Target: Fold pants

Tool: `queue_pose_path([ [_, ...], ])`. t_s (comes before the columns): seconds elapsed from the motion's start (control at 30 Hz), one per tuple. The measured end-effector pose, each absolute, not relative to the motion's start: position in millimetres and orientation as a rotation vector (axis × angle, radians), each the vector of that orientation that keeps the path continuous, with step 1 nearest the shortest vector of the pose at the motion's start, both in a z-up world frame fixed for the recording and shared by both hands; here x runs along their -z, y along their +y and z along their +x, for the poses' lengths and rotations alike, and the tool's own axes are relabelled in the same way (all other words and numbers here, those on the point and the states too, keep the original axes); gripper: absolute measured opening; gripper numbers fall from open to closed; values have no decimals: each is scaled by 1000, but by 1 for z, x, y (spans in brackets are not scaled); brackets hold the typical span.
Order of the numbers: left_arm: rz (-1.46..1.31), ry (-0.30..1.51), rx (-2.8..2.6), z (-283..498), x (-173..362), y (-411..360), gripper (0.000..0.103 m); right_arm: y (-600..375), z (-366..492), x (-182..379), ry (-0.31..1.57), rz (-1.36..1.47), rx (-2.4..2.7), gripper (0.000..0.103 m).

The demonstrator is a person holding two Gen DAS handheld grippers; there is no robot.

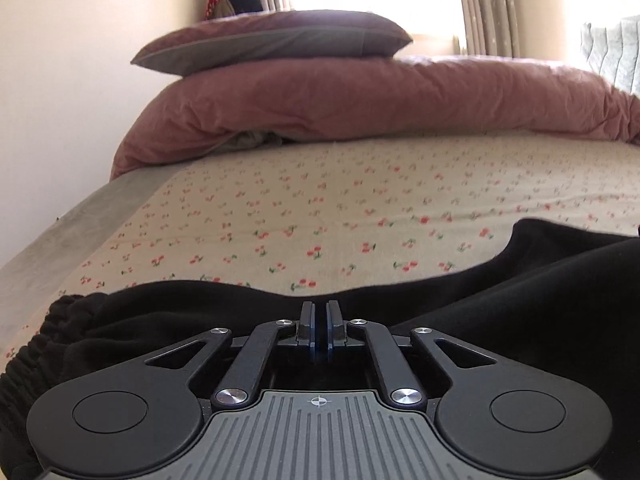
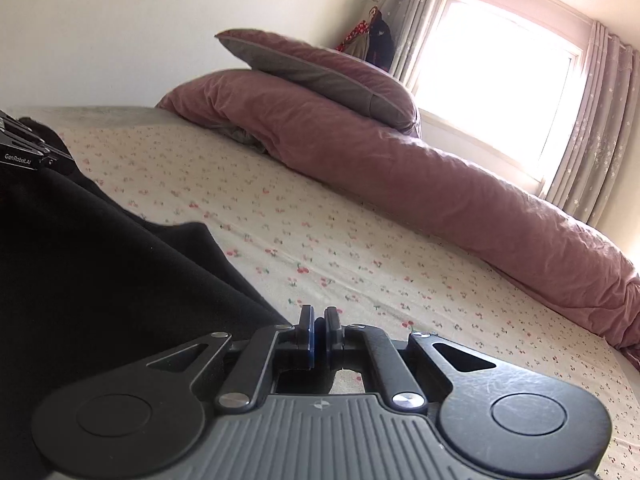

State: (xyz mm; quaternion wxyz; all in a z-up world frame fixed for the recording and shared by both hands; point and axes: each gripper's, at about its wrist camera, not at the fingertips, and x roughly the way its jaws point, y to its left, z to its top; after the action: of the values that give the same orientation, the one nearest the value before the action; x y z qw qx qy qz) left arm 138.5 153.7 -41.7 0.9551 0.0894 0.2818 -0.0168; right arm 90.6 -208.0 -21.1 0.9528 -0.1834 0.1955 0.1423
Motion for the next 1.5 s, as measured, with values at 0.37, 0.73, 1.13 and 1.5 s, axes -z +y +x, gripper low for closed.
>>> queue_pose_path([
  [0.37,55,508,241,104,-3,123,22,-205,66,-20,429,-236,-374,26],
  [0.73,96,641,338,121,40,88,25,-208,78,3,544,-190,-433,17],
  [1.13,97,641,637,42,21,61,26,-237,-1,-17,621,-125,-645,32],
  [1.5,262,658,784,4,29,56,41,-253,-41,-14,683,-173,-708,41],
])
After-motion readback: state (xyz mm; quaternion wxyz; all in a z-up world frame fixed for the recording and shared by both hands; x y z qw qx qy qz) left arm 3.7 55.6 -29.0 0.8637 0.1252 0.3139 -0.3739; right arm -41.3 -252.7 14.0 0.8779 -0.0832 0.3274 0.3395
